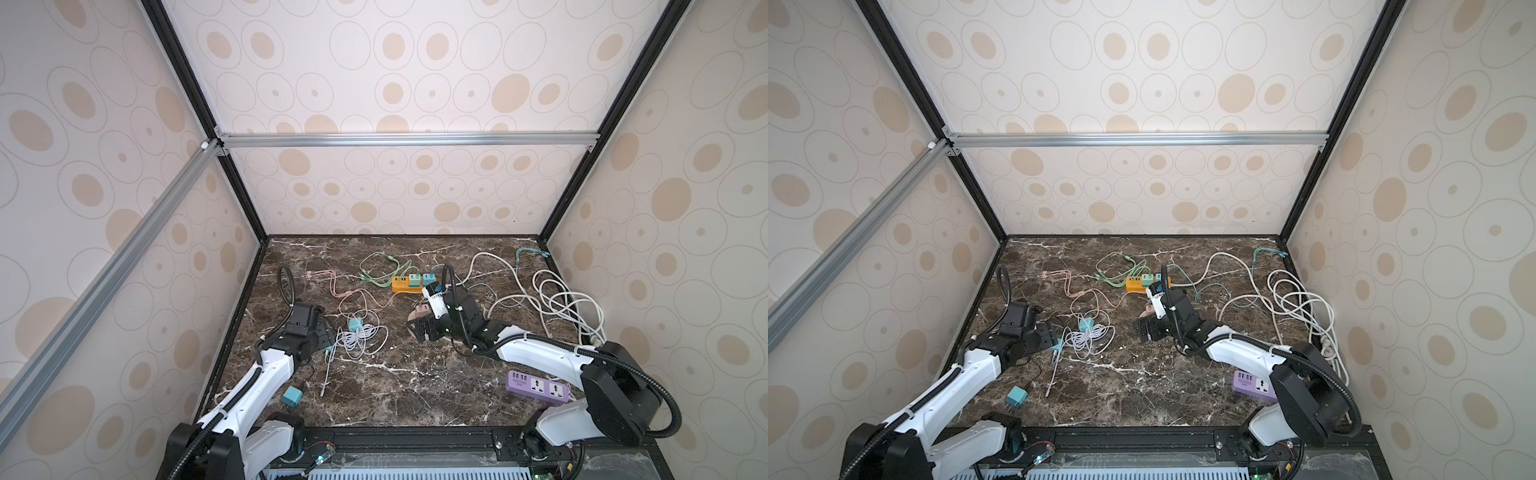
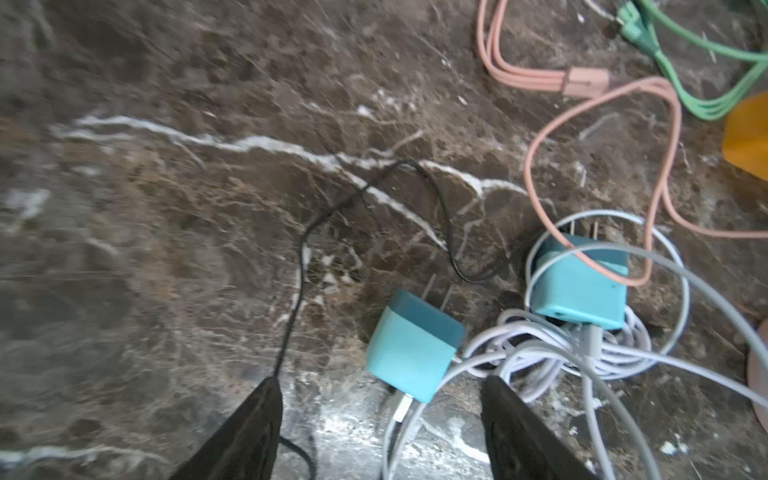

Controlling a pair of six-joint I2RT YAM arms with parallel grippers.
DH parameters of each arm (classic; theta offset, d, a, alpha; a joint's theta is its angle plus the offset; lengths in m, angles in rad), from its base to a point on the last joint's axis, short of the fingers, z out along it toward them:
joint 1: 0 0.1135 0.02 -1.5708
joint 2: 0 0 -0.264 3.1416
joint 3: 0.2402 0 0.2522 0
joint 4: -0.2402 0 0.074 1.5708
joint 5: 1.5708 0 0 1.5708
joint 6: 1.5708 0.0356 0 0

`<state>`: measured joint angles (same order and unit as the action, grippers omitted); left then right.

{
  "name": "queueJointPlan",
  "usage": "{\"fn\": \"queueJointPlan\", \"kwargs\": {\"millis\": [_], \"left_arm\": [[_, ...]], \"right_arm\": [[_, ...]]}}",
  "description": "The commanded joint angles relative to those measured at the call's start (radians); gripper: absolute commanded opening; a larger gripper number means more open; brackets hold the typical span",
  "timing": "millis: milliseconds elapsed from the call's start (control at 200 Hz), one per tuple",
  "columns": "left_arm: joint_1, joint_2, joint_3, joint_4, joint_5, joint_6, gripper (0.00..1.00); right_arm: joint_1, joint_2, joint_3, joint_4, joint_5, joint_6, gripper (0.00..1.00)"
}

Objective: Insert the plug
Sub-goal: 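Grasp a teal adapter in the cable pile with the left gripper, then lift the teal adapter toward the right gripper while the right gripper approaches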

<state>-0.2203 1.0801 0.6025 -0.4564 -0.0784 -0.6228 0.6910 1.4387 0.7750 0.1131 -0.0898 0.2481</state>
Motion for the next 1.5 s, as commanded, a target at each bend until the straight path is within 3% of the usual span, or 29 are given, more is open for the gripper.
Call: {"fn": "queueJointPlan", "kwargs": {"millis": [0, 170, 595, 750, 1065, 1160, 1266, 1491], "left_arm": [[0.004, 0.074, 0.026, 0.013, 0.109, 0.041, 0.75], [0.002, 0.19, 0.07, -0.011, 0.1, 0.102, 0.69], [0.002, 0.305, 0.12, 0.022, 0.048, 0.13, 0.59], [0.002, 0.344, 0.137, 0.035, 0.039, 0.144, 0.5], [0.002, 0.425, 0.134, 0.067, 0.012, 0.141, 0.49], [0.004, 0.409, 0.13, 0.065, -0.011, 0.139, 0.4], [0.002, 0.349, 0.125, 0.047, -0.059, 0.128, 0.23], [0.002, 0.06, 0.137, 0.035, -0.074, 0.063, 0.0]], "right_arm": [[0.004, 0.007, 0.019, 0.002, 0.027, -0.012, 0.98], [0.004, 0.001, 0.004, 0.008, 0.043, -0.012, 0.98], [0.004, 0.009, 0.004, 0.019, 0.043, 0.0, 0.98], [0.004, 0.009, 0.0, 0.014, 0.048, 0.005, 0.98], [0.004, 0.003, -0.005, 0.017, 0.044, 0.001, 0.98], [0.004, -0.007, -0.003, 0.019, 0.042, -0.003, 0.98], [0.004, -0.025, -0.008, 0.022, 0.045, -0.009, 0.97], [0.006, -0.08, -0.012, 0.045, 0.042, -0.005, 0.98]]}}
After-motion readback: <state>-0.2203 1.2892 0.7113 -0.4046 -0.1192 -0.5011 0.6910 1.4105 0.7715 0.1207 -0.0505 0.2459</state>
